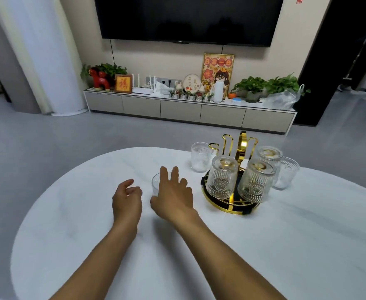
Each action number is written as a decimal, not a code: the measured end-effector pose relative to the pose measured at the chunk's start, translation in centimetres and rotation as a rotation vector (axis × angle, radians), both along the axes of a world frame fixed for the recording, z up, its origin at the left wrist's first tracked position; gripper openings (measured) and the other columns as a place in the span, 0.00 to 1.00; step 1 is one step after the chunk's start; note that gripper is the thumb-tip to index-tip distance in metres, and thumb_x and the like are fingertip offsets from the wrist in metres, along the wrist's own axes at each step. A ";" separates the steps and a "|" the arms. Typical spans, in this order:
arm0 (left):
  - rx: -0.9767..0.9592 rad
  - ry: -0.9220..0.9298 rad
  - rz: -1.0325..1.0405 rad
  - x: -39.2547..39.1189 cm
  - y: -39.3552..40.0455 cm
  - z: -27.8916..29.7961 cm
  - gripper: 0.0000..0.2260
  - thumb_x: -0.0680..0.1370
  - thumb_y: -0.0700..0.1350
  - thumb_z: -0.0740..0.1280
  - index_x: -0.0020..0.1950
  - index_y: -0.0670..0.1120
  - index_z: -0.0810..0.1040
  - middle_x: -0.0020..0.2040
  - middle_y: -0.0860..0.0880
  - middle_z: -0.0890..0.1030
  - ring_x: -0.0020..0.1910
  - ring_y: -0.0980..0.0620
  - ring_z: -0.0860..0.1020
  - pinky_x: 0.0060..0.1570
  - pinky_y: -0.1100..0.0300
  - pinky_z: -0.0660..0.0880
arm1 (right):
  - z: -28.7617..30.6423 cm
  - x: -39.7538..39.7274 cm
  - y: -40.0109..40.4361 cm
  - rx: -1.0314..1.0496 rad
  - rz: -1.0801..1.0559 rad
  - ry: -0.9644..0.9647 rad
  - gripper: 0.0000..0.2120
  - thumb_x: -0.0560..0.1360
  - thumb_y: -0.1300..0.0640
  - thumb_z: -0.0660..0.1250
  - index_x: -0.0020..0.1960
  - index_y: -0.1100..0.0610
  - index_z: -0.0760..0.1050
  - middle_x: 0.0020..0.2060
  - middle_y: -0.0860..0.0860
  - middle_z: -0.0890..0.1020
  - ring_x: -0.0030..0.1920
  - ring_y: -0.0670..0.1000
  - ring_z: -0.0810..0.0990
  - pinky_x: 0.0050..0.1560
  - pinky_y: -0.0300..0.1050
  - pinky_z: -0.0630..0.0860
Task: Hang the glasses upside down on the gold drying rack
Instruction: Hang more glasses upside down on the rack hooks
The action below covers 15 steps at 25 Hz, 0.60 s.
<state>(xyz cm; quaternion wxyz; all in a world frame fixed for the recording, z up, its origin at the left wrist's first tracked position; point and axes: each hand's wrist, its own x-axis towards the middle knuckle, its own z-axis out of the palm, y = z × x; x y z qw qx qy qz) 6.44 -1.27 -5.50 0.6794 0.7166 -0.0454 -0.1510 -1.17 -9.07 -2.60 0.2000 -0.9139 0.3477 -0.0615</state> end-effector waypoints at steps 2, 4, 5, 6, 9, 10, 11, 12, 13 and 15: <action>0.017 0.151 -0.057 0.4 0.3 -0.4 0.16 0.76 0.39 0.64 0.63 0.45 0.75 0.52 0.43 0.80 0.46 0.46 0.78 0.41 0.54 0.76 | -1.1 1.8 -0.4 0.034 -0.050 0.049 0.36 0.75 0.51 0.64 0.77 0.53 0.50 0.77 0.59 0.53 0.69 0.66 0.63 0.63 0.56 0.66; 0.053 0.235 -0.130 0.5 0.1 -0.6 0.13 0.77 0.43 0.65 0.61 0.43 0.76 0.50 0.44 0.80 0.44 0.45 0.78 0.40 0.54 0.75 | -1.5 2.3 -1.1 0.029 -0.075 0.001 0.35 0.72 0.49 0.67 0.74 0.53 0.56 0.71 0.59 0.62 0.63 0.65 0.69 0.56 0.53 0.70; 0.070 0.280 -0.163 0.4 -0.1 -0.3 0.13 0.77 0.46 0.65 0.59 0.43 0.77 0.48 0.44 0.80 0.43 0.45 0.79 0.41 0.53 0.76 | -1.5 2.2 -1.5 0.070 -0.086 -0.035 0.35 0.69 0.48 0.69 0.72 0.52 0.60 0.67 0.58 0.65 0.61 0.64 0.72 0.54 0.51 0.71; 0.077 0.320 -0.196 0.4 -0.3 -0.2 0.13 0.77 0.49 0.66 0.57 0.43 0.78 0.47 0.44 0.80 0.42 0.45 0.80 0.42 0.52 0.77 | -1.3 1.9 -1.7 0.152 -0.106 -0.099 0.35 0.66 0.47 0.71 0.70 0.51 0.63 0.64 0.56 0.67 0.59 0.63 0.73 0.52 0.49 0.71; -0.034 0.434 -0.267 0.7 -0.5 0.5 0.19 0.72 0.58 0.71 0.55 0.45 0.79 0.51 0.42 0.81 0.47 0.44 0.81 0.49 0.50 0.80 | -0.1 -0.2 -1.8 0.431 -0.171 -0.496 0.33 0.58 0.47 0.75 0.59 0.46 0.66 0.56 0.48 0.71 0.56 0.52 0.75 0.51 0.45 0.73; -0.120 0.478 -0.298 0.8 -0.5 1.0 0.22 0.70 0.59 0.73 0.55 0.46 0.79 0.51 0.41 0.81 0.50 0.43 0.81 0.52 0.49 0.79 | 0.6 -0.9 -1.9 0.495 -0.178 -0.643 0.32 0.57 0.47 0.75 0.57 0.45 0.66 0.55 0.47 0.72 0.55 0.49 0.75 0.51 0.44 0.73; -0.230 0.504 -0.342 0.6 -0.7 1.7 0.23 0.69 0.60 0.73 0.56 0.46 0.79 0.50 0.41 0.82 0.50 0.43 0.81 0.53 0.48 0.79 | 1.4 -1.7 -1.9 0.553 -0.169 -0.763 0.32 0.56 0.47 0.76 0.56 0.45 0.67 0.54 0.46 0.73 0.55 0.48 0.75 0.51 0.44 0.74; -0.348 0.510 -0.394 0.3 -0.9 2.4 0.23 0.69 0.58 0.74 0.57 0.45 0.80 0.49 0.41 0.84 0.49 0.43 0.83 0.52 0.49 0.80 | 2.3 -2.5 -1.9 0.600 -0.149 -0.851 0.31 0.57 0.49 0.77 0.56 0.45 0.67 0.54 0.46 0.74 0.55 0.49 0.76 0.52 0.45 0.75; -0.450 0.510 -0.432 -0.2 -1.3 3.3 0.22 0.70 0.56 0.74 0.57 0.44 0.80 0.48 0.41 0.85 0.48 0.43 0.84 0.50 0.51 0.81 | 3.3 -3.2 -1.9 0.624 -0.121 -0.902 0.31 0.58 0.50 0.78 0.57 0.45 0.68 0.54 0.47 0.75 0.54 0.50 0.78 0.52 0.48 0.77; -0.574 0.512 -0.448 -1.0 -2.0 5.0 0.20 0.69 0.51 0.75 0.55 0.42 0.81 0.47 0.40 0.85 0.47 0.42 0.85 0.47 0.51 0.82 | 5.3 -4.4 -2.5 0.606 -0.037 -0.880 0.32 0.60 0.50 0.79 0.59 0.46 0.68 0.56 0.48 0.75 0.55 0.52 0.79 0.54 0.53 0.78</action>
